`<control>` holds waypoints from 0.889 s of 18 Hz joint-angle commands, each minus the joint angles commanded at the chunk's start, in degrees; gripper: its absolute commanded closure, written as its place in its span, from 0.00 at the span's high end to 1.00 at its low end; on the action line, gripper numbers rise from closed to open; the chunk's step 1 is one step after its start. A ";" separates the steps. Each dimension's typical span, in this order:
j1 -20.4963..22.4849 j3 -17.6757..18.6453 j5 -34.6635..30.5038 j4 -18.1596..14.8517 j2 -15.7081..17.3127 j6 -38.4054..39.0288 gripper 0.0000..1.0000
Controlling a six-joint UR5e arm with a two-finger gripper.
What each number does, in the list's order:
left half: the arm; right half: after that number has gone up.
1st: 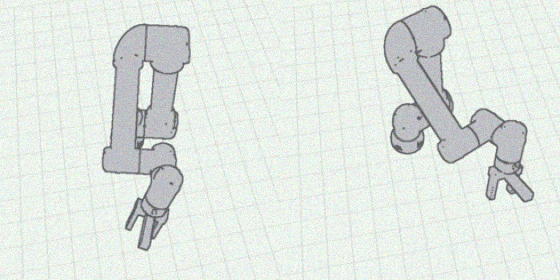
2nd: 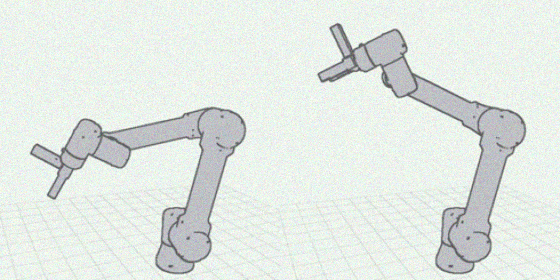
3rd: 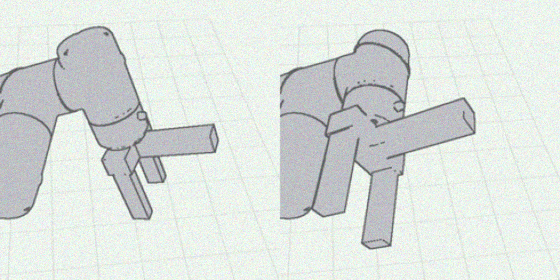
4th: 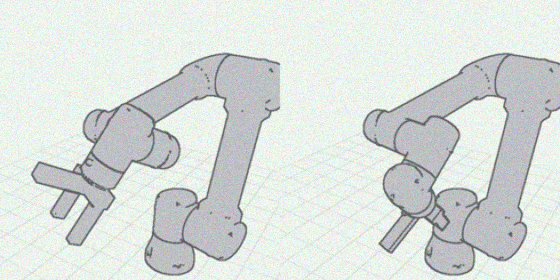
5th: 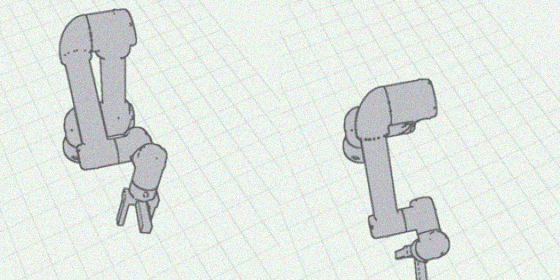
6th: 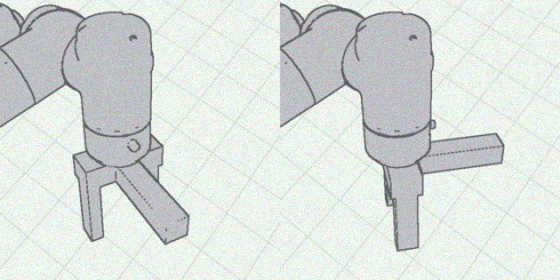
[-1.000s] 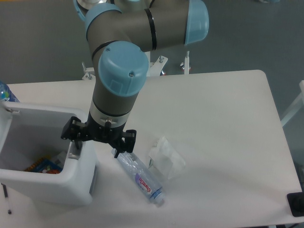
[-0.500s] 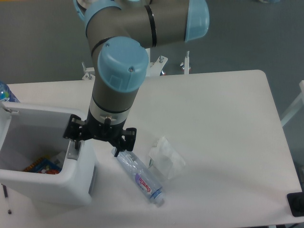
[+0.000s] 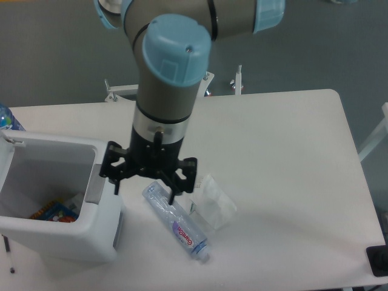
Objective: Open the trash can
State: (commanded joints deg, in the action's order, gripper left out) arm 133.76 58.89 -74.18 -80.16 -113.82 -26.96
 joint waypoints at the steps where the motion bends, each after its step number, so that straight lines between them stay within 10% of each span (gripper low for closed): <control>1: 1.23 0.09 0.00 0.00 0.00 -3.07 1.00; 16: 13.81 8.78 -9.38 0.44 -5.62 -34.99 1.00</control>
State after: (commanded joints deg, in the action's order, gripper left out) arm 147.57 67.67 -83.56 -79.72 -119.44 -61.95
